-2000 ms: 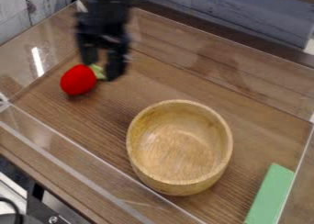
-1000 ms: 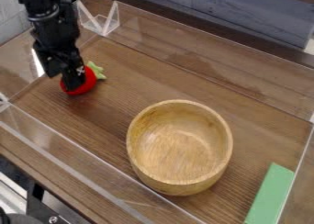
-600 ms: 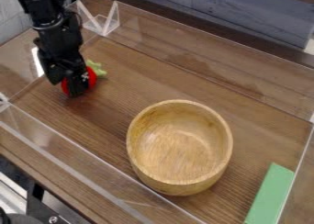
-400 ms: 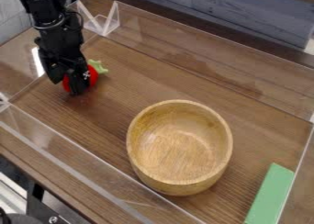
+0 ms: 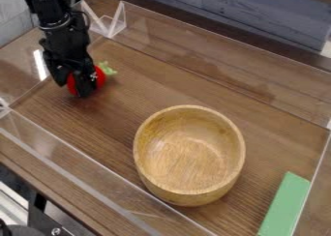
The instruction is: Move the red object to the right side of the table
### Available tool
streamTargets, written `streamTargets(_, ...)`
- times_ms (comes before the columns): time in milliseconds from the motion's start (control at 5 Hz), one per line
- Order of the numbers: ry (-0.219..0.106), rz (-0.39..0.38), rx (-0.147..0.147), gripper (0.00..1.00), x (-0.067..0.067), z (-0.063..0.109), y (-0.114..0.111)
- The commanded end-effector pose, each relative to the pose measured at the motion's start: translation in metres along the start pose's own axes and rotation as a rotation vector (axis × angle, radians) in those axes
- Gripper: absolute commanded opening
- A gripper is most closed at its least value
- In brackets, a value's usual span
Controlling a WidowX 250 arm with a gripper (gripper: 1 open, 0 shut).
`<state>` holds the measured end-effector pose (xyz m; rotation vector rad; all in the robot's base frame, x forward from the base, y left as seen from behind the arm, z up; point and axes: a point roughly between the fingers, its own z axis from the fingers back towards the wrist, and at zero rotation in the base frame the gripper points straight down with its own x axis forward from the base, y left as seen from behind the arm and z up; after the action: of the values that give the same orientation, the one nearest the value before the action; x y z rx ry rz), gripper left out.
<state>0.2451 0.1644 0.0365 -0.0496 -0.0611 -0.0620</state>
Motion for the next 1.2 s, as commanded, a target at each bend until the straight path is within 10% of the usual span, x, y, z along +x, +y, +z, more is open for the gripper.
streamTargets(0,-0.036,0.001,0.021,1.0,0.0109,0.0094,0.007)
streamTargets(600,-0.035,0.018,-0.018,1.0,0.0127,0.0069,0.0128)
streamTargets(800,-0.034,0.024,-0.031,0.0,0.0128,0.0058,0.0146)
streamTargets(1000,-0.033,0.033,-0.052,0.0,0.0118,0.0066,0.0165)
